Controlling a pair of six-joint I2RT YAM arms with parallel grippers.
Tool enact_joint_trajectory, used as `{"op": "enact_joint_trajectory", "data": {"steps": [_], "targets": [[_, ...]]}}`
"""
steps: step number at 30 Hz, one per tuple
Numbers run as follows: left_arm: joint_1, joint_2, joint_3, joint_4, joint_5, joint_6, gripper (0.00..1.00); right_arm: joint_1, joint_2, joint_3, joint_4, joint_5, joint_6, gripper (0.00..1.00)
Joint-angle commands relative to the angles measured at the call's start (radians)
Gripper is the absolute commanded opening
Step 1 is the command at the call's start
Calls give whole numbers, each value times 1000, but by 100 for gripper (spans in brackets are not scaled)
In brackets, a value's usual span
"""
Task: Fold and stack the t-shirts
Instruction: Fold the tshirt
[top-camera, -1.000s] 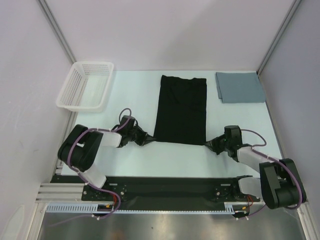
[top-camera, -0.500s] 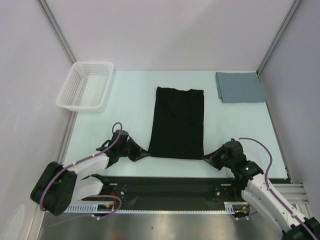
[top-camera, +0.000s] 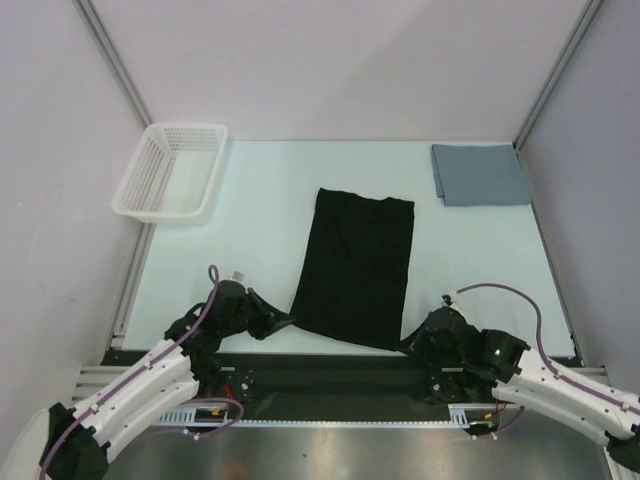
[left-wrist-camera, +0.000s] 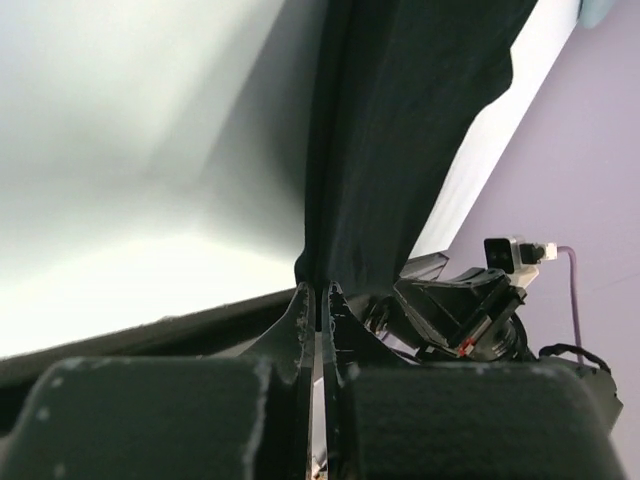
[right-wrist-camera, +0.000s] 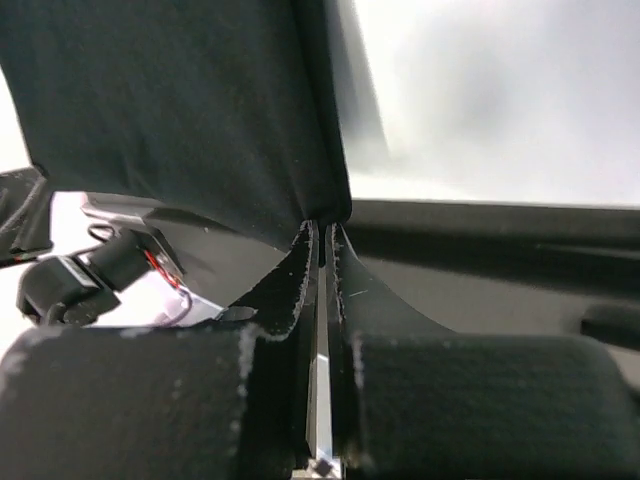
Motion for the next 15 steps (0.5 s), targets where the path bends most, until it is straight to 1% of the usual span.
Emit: {"op": "enact_joint_trajectory", "data": {"steps": [1,2,3,4,5,6,7,8,9,10,11,12,13,14,15], "targets": [[-5,-61,58,-136,-52,-5,0,88,54,70,-19,124,99,0],[-5,-60,75,-137,-56,9,0,122,70,86,-18,150,99,0],[-5,-51,94,-137,-67,50,0,128,109,131,-12,159,90,0],[-5,-26,148,-139,-82,75,0,130,129,152,-6,164,53,0],[-5,0,179,-142,-90,96,1,103,152,175,4,156,33,0],[-5,73,209,-134,-93,135,0,55,180,188,45,126,9,0],[-3,109,270,-122,-99,155,0,-8,226,209,82,68,-77,0],[-2,149,304,-113,-101,175,0,-73,257,218,121,-65,-119,0],[4,229,338,-99,-101,213,0,-203,284,232,167,-123,-162,0],[21,265,408,-91,-104,230,0,-259,344,289,174,-158,-241,0],[30,305,443,-82,-105,265,0,-317,375,319,179,-212,-296,0],[58,368,476,-53,-104,282,0,-421,412,359,185,-244,-346,0],[70,406,543,-41,-104,297,0,-477,505,393,188,-279,-390,0],[84,440,582,-30,-107,325,0,-525,549,469,195,-357,-477,0],[110,512,661,-22,-105,339,0,-606,603,508,197,-391,-508,0]]}}
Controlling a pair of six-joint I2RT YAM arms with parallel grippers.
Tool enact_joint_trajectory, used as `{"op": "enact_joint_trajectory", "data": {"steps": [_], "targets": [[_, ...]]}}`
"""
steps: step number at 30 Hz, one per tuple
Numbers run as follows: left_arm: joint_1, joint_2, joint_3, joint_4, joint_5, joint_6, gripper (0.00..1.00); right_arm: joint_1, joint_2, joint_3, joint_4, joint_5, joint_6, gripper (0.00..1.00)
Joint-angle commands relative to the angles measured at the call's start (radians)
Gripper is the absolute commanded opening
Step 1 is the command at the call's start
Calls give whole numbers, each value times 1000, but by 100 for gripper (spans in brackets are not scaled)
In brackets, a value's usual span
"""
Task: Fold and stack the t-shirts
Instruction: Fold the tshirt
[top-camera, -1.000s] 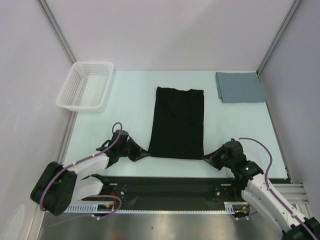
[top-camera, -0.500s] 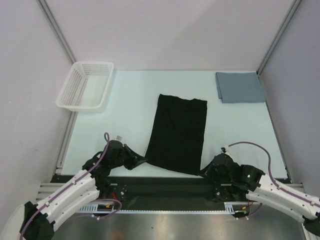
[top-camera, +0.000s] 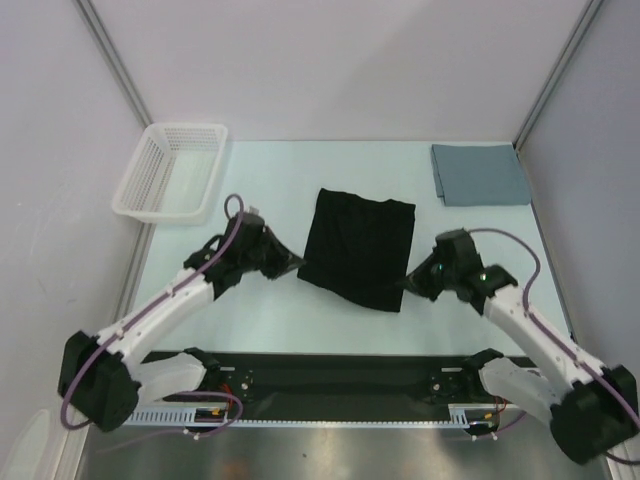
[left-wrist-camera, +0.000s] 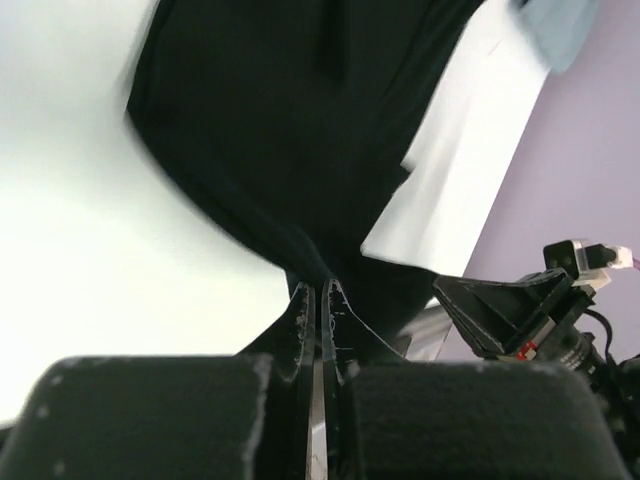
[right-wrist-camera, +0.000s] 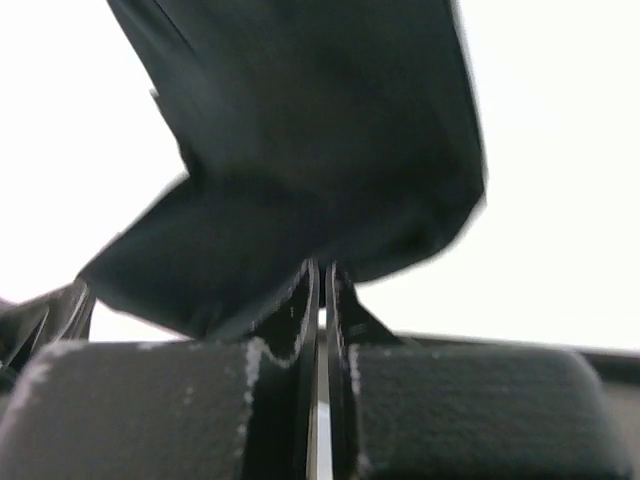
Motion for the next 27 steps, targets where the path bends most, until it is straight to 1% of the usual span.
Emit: {"op": "enact_joint_trajectory", "data": {"steps": [1,2,3,4,5,7,8,10,11,15,17,19,22,27], "targets": [[63,134,208,85,-23,129,0,-168,189,176,77,-229,-266,0],[71,173,254,81,-17,167,0,-193,239,258,77,-248,-315,0],[85,224,299,78,-8,181,1,-220,279,295,76,-261,-340,0],[92,311,384,79,6,197,0,-264,316,335,74,-290,-358,0],[101,363,424,82,50,217,0,-288,392,393,74,-306,-387,0],[126,439,510,107,87,221,0,-343,466,447,86,-364,-408,0],[138,507,533,125,107,223,0,-357,529,495,94,-378,-415,0],[151,597,613,122,119,223,0,-386,598,539,102,-419,-432,0],[167,618,639,122,125,223,0,-394,660,565,111,-430,-435,0],[207,740,759,148,176,218,0,-424,783,702,114,-458,-448,0],[223,804,787,182,205,214,1,-440,827,736,103,-462,-457,0],[229,835,814,210,236,212,0,-452,873,774,99,-466,-461,0],[236,884,834,268,270,215,0,-477,916,800,106,-475,-457,0],[246,973,876,311,320,212,1,-484,962,816,99,-475,-458,0]]}}
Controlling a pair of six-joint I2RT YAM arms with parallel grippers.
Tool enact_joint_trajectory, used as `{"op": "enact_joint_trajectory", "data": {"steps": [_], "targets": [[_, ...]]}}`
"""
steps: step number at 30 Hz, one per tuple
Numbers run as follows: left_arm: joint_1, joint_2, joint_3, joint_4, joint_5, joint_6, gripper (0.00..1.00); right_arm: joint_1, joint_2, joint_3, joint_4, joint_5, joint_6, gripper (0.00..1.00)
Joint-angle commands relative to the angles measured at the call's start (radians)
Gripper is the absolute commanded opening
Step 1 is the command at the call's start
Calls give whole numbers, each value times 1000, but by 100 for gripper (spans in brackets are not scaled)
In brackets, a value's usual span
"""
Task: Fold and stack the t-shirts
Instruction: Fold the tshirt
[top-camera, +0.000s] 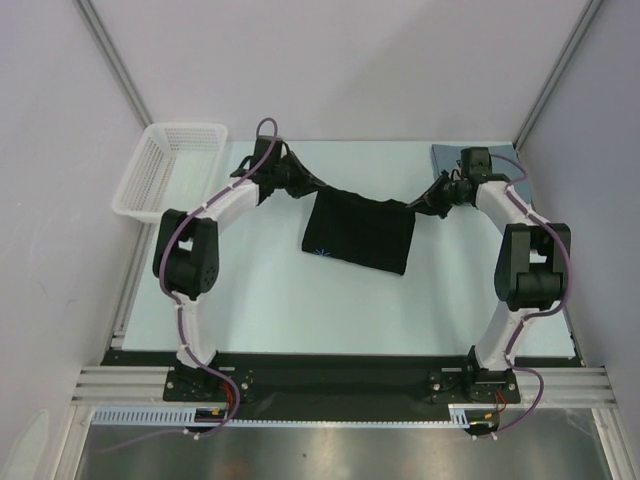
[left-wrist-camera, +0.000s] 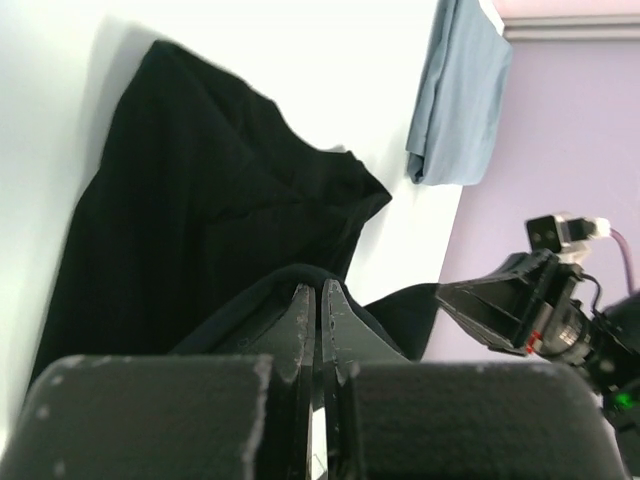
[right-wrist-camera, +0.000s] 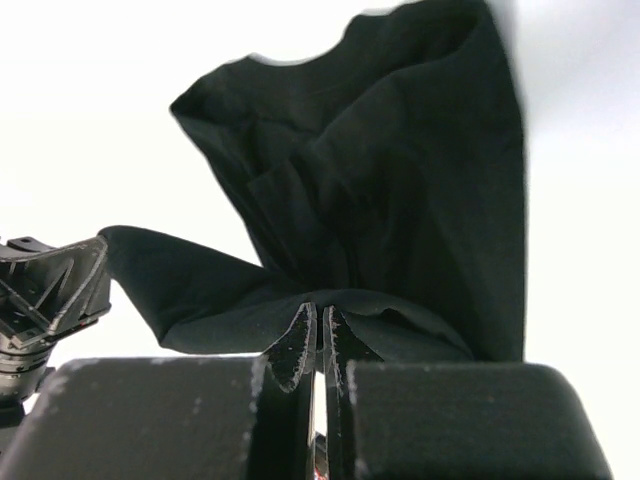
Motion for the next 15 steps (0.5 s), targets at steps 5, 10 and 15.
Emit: {"op": "enact_joint_trajectory", "data": {"steps": [5,10,15], "targets": [[8,98,104,129,90,15,0,-38,58,55,7,-20,-22,0],[8,164,159,147,100,-4,0,-55,103,102,-10,-7,-20,0],[16,209,192,133,79,9,0,-61,167,163,-2,-20,-30,0]]}}
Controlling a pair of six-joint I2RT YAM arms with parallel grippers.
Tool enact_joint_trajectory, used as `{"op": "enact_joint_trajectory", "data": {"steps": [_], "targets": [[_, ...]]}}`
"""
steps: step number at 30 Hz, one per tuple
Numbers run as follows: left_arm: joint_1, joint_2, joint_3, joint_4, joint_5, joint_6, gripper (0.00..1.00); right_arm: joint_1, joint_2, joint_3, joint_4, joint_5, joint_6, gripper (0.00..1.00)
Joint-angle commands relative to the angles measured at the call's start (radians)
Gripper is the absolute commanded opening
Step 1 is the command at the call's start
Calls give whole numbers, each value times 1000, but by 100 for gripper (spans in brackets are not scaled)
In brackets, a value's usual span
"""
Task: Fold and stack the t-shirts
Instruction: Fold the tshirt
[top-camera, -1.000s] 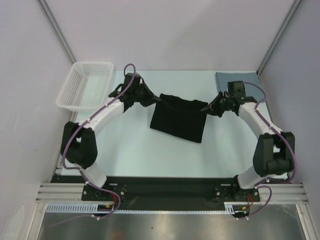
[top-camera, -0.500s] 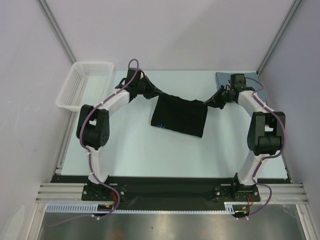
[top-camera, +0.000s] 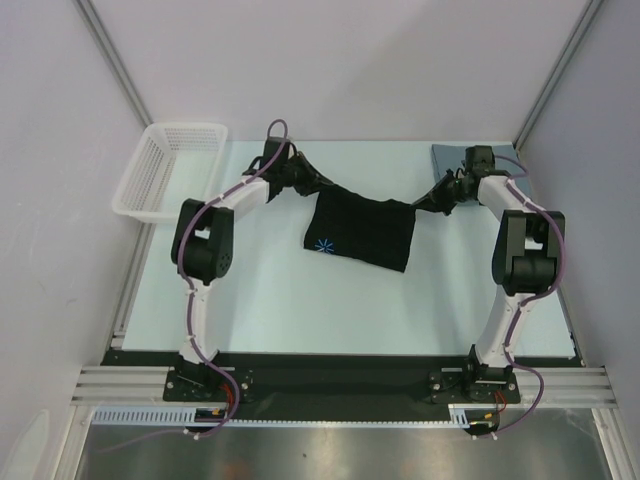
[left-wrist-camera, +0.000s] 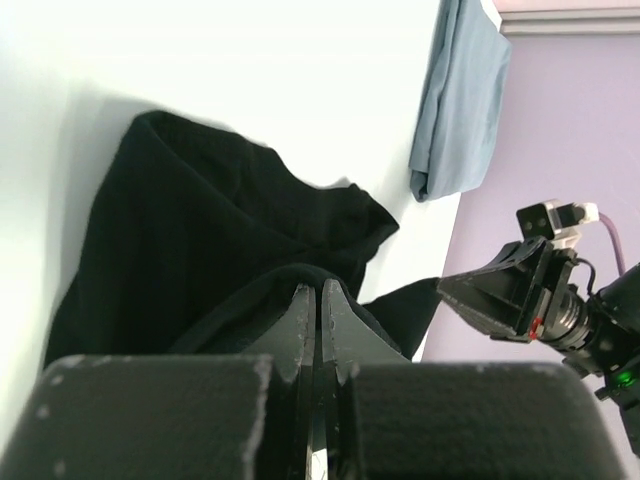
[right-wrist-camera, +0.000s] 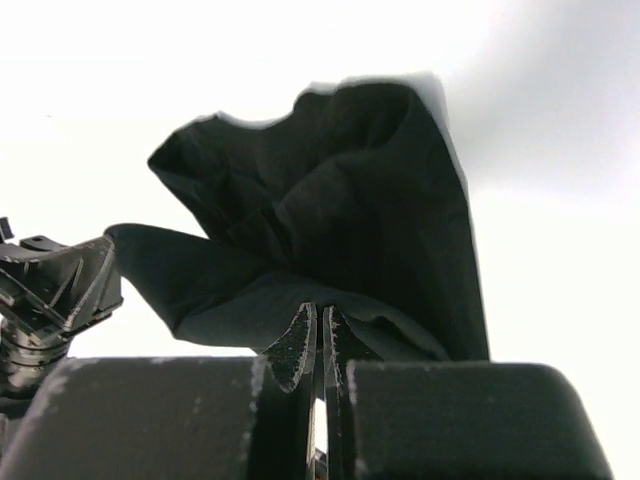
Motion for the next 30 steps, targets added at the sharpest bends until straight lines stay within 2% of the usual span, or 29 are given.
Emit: {"op": "enact_joint_trajectory", "data": {"steps": [1,25,28,30], "targets": [[16,16,66,18,0,14,0,-8,51,98,-3,-17,-27,0],[38,156,201,-23,-47,4,3,-33,234,248,-20,-19,-25,2],[38,187,279,-103,-85,69,9,-34,252,277,-34,1,-39,4],[38,214,398,-216,-143,179,19,-39,275,317,-75,67,-68,6]]}}
